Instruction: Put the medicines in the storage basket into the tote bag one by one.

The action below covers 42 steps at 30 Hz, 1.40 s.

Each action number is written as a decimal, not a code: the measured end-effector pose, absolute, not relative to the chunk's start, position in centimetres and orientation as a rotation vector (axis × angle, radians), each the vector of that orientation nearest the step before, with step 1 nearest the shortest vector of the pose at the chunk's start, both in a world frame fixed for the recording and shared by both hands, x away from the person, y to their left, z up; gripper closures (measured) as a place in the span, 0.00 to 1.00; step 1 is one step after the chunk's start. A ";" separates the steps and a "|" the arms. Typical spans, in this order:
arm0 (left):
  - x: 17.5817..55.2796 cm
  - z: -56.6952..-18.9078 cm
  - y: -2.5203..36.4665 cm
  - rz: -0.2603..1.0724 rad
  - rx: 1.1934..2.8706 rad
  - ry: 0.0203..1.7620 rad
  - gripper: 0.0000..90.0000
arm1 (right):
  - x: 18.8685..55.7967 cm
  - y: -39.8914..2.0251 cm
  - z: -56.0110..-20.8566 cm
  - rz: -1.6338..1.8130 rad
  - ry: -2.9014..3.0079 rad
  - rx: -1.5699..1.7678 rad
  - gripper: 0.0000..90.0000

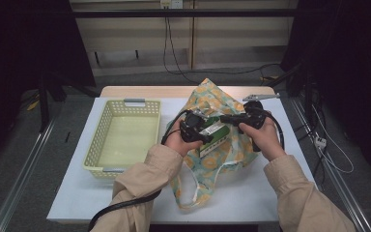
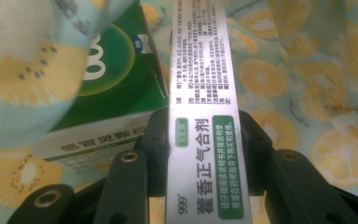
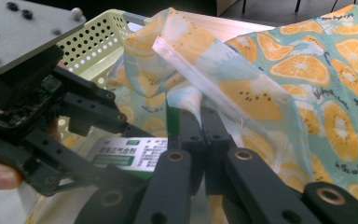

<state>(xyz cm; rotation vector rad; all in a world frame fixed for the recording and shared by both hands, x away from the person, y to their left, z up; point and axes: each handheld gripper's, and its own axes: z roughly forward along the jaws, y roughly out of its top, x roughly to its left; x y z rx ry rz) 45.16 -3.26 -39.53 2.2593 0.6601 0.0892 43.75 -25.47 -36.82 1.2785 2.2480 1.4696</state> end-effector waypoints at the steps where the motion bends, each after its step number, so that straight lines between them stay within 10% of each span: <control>1: 45.3 -39.6 -3.4 0.096 2.257 0.661 0.70 | 43.8 -25.5 -36.8 1.471 2.247 1.278 1.00; 10: 46.6 -40.4 -4.5 0.120 2.186 0.687 0.68 | 44.0 -25.5 -36.7 1.474 2.242 1.287 1.00; 13: 46.3 -40.5 -4.4 0.112 2.188 0.704 0.44 | 44.0 -25.5 -36.8 1.468 2.247 1.288 1.00; 21: 44.7 -39.7 -2.7 0.083 2.183 0.719 0.20 | 44.0 -25.4 -36.9 1.457 2.250 1.285 1.00; 42: 44.3 -37.0 5.0 0.213 2.209 0.774 0.16 | 43.7 -26.6 -37.3 1.410 2.230 1.321 1.00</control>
